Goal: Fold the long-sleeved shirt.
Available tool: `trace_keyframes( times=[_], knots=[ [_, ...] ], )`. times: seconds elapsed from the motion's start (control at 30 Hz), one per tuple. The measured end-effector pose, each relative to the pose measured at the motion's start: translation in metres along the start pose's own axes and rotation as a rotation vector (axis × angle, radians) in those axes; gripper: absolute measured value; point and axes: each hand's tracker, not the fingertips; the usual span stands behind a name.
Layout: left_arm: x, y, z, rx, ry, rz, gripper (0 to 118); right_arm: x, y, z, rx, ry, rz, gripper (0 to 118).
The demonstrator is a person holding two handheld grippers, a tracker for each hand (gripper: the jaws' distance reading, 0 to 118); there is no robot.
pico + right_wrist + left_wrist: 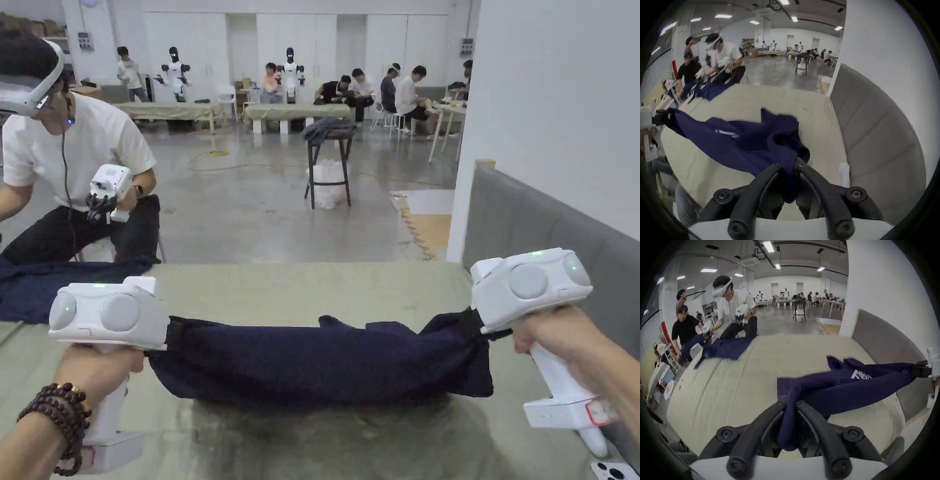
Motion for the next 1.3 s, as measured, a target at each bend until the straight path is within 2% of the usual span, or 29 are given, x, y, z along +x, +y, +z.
trace_keyframes(
  times=[0.1, 0.2, 0.3, 0.43, 0.5, 0.53, 0.57, 0.6, 0.63, 0.67, 0.7, 0.77, 0.8, 0.83, 0.87, 0.9, 0.93, 0.97, 1.0, 1.13, 1.3],
  knots=[
    [-0.013, -0.081, 0.010, -0.092, -0.038, 0.058, 8, -0.014, -0.079, 0.007, -0.068, 0.065, 0.032, 9],
    [-0.021, -0.163, 0.009, -0.247, -0.072, 0.001, 8, -0.013, -0.155, -0.006, -0.190, 0.154, 0.024, 9],
    [-0.027, -0.229, 0.008, -0.371, -0.111, 0.070, 8, -0.022, -0.222, -0.016, -0.326, 0.203, 0.019, 9],
    [-0.029, -0.269, 0.008, -0.451, -0.118, 0.047, 8, -0.035, -0.275, -0.026, -0.479, 0.236, 0.088, 9],
    [-0.028, -0.276, 0.007, -0.456, -0.113, 0.044, 9, -0.037, -0.281, -0.031, -0.465, 0.238, 0.081, 9],
    [-0.028, -0.277, 0.005, -0.451, -0.108, 0.046, 13, -0.036, -0.280, -0.036, -0.462, 0.232, 0.069, 10],
    [-0.029, -0.275, 0.003, -0.440, -0.102, 0.046, 36, -0.037, -0.278, -0.036, -0.458, 0.220, 0.056, 16],
    [-0.030, -0.271, 0.003, -0.426, -0.089, 0.046, 68, -0.036, -0.273, -0.035, -0.439, 0.202, 0.049, 35],
    [-0.026, -0.268, 0.006, -0.399, -0.066, 0.027, 96, -0.036, -0.267, -0.033, -0.403, 0.182, 0.052, 68],
    [-0.026, -0.263, 0.008, -0.384, -0.058, 0.021, 111, -0.035, -0.262, -0.031, -0.377, 0.171, 0.064, 106],
    [-0.028, -0.255, 0.013, -0.356, -0.066, 0.009, 108, -0.035, -0.256, -0.027, -0.357, 0.160, 0.078, 116],
    [-0.025, -0.236, 0.025, -0.245, -0.114, 0.022, 100, -0.028, -0.237, -0.014, -0.277, 0.157, 0.064, 112],
    [-0.024, -0.226, 0.026, -0.227, -0.112, 0.023, 98, -0.024, -0.227, -0.011, -0.252, 0.162, 0.042, 103],
    [-0.022, -0.213, 0.025, -0.240, -0.101, 0.032, 89, -0.020, -0.216, -0.005, -0.233, 0.160, 0.008, 77],
    [-0.020, -0.202, 0.023, -0.236, -0.096, 0.036, 55, -0.017, -0.205, -0.003, -0.219, 0.158, -0.017, 33],
    [-0.015, -0.188, 0.038, -0.209, -0.087, 0.033, 55, -0.014, -0.194, -0.002, -0.200, 0.148, -0.025, 33],
    [-0.010, -0.176, 0.038, -0.163, -0.090, 0.010, 41, -0.013, -0.183, -0.005, -0.180, 0.127, -0.021, 15],
    [-0.006, -0.166, 0.034, -0.148, -0.096, 0.001, 7, -0.012, -0.173, -0.007, -0.151, 0.092, -0.028, 1],
    [-0.004, -0.158, 0.029, -0.114, -0.067, -0.014, 4, -0.012, -0.164, -0.010, -0.151, 0.109, -0.030, 0],
    [0.008, -0.116, 0.007, -0.100, -0.098, -0.036, 4, -0.008, -0.095, -0.028, -0.098, 0.128, -0.029, 0],
    [0.013, -0.072, -0.054, -0.099, -0.103, -0.042, 4, 0.000, 0.014, -0.093, -0.070, 0.126, -0.035, 0]
  ],
)
